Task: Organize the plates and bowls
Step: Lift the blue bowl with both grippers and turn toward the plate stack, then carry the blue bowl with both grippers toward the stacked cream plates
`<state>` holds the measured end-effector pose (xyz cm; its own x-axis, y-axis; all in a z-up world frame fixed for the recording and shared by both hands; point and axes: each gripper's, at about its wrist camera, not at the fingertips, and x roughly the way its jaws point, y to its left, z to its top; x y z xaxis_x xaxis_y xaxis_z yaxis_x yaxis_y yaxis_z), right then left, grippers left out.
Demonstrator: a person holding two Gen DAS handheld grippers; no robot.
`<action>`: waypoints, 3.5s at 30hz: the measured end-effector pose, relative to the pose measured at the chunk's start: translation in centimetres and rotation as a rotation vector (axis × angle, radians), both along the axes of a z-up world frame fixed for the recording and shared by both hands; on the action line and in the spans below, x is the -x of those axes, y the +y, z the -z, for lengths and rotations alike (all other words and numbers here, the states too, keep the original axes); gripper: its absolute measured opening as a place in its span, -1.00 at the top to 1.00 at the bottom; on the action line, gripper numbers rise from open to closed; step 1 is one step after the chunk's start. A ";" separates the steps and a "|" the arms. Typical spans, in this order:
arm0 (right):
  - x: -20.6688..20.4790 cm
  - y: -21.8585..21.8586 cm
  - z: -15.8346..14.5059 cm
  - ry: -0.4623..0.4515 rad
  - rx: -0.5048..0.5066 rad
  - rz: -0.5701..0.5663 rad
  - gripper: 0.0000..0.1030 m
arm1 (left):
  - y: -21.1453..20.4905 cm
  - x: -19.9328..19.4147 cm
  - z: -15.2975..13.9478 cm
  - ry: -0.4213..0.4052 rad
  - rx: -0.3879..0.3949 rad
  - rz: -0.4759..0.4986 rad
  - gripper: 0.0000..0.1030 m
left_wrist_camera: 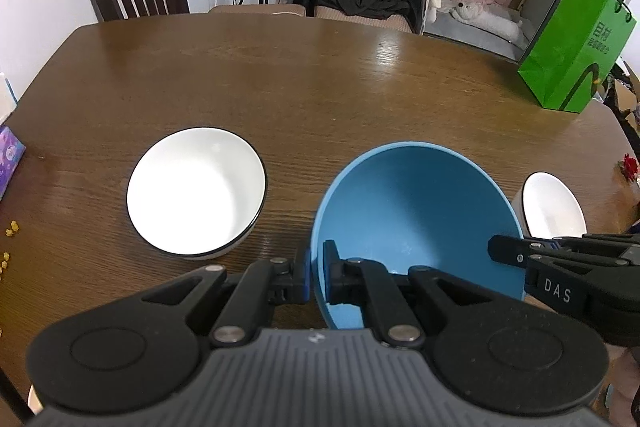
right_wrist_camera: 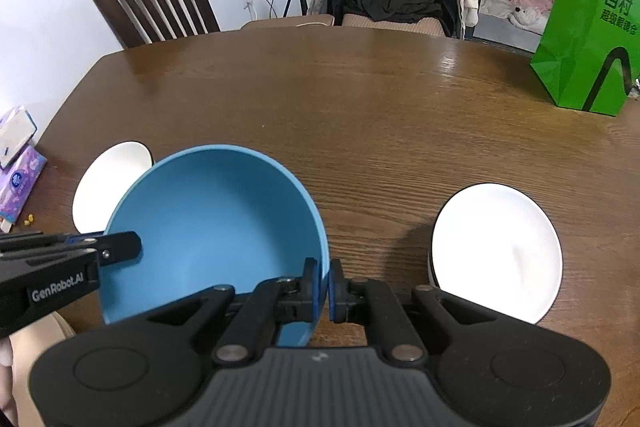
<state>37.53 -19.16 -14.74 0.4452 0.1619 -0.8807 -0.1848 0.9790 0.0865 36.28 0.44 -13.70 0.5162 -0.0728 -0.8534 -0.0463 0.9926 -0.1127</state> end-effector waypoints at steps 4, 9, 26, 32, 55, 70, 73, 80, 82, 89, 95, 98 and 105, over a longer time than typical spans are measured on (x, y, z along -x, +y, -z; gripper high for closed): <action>0.6 -0.1 -0.6 -0.012 -0.001 0.011 0.90 | -0.3 0.6 -0.7 -0.016 -0.002 0.013 0.87; 1.6 -0.4 -1.2 -0.025 0.000 0.032 0.90 | -0.7 1.4 -1.4 -0.033 -0.003 0.034 0.87; 5.7 -2.6 -2.7 -0.070 -0.009 0.164 0.90 | -2.8 4.1 -2.9 -0.085 -0.005 0.165 0.87; 7.8 -3.8 -2.9 -0.081 -0.007 0.200 0.90 | -4.1 5.3 -3.2 -0.091 -0.011 0.204 0.87; 15.7 -10.3 -3.5 -0.076 0.010 0.294 0.90 | -11.0 12.0 -3.3 -0.085 -0.009 0.314 0.87; 20.8 -14.7 -2.5 -0.049 0.008 0.365 0.90 | -14.9 15.7 -2.3 -0.059 -0.011 0.391 0.87; 21.4 -15.4 -2.2 -0.042 0.008 0.376 0.90 | -15.6 16.3 -1.9 -0.050 -0.014 0.401 0.87; 22.7 -16.6 -1.0 -0.021 0.007 0.391 0.90 | -16.6 17.2 -0.7 -0.024 -0.023 0.416 0.87; 23.1 -16.7 -0.7 -0.016 0.007 0.392 0.90 | -16.8 17.3 -0.3 -0.015 -0.027 0.419 0.87; 23.5 -17.0 0.5 0.004 0.008 0.400 0.90 | -17.2 17.6 1.0 0.019 -0.036 0.435 0.87; 23.7 -17.3 1.6 0.021 0.013 0.407 0.91 | -17.6 17.4 2.3 0.050 -0.042 0.446 0.87; 23.8 -17.3 2.1 0.024 0.018 0.409 0.91 | -17.8 17.3 2.7 0.059 -0.046 0.451 0.87; 23.8 -17.4 3.0 0.033 0.022 0.413 0.91 | -18.0 17.1 3.5 0.076 -0.049 0.453 0.87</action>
<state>13.72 -36.51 -17.76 0.4398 -0.0437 -0.8970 0.2267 0.9719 0.0638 19.19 -17.53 -17.21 0.3775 -0.2350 -0.8957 0.3874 0.9186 -0.0778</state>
